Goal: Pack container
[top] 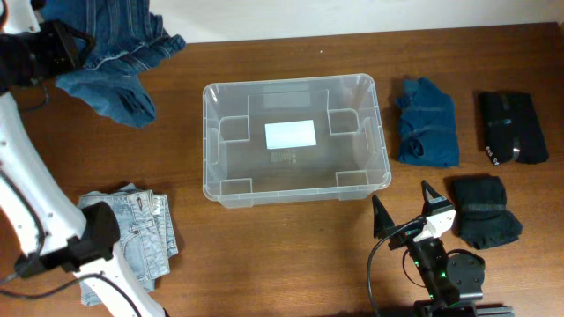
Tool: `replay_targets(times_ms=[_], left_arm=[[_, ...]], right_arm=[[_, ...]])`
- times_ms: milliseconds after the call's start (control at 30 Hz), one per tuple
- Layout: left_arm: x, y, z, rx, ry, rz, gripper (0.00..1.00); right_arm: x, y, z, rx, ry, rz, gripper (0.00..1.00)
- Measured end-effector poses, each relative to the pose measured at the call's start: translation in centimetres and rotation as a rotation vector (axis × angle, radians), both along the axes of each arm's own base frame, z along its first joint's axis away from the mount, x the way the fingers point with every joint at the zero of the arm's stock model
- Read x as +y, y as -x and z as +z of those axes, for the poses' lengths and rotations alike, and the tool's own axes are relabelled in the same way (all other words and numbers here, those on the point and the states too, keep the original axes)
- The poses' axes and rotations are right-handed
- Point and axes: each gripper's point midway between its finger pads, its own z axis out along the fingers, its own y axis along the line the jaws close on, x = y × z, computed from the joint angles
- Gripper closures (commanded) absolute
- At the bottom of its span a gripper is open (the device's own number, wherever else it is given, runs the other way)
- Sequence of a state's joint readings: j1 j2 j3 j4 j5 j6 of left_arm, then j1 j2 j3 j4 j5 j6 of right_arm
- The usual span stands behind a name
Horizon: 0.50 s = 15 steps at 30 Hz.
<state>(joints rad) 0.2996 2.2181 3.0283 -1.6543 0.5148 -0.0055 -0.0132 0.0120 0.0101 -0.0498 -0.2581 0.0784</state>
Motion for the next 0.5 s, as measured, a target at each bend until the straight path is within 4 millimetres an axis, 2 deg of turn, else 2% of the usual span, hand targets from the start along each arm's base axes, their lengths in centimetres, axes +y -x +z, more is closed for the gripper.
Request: replay_targets(times_ms=[133,200,333,400,500], left_arm=[[1.0,-2.3,-4.7,0.101,0.015,0.012,0.85],[1.6,-3.7,-7.9,0.17,0.026,0.017,0.86],[2.3,-5.0,-12.6,0.264,0.037,0.019,0.86],[2.5,-5.4,-14.4,0.298,0.038,0.013,0.85],[2.6,-5.7,-15.7,0.317,0.03,0.0,0.82]], right_arm=[[0.0,0.0,0.0,0.0,0.0,0.0,0.02],[0.0,0.0,0.0,0.0,0.0,0.0,0.01],[0.0,0.0,0.0,0.0,0.0,0.0,0.01],[0.0,0.0,0.0,0.0,0.0,0.0,0.02],[0.0,0.0,0.0,0.0,0.0,0.0,0.02]])
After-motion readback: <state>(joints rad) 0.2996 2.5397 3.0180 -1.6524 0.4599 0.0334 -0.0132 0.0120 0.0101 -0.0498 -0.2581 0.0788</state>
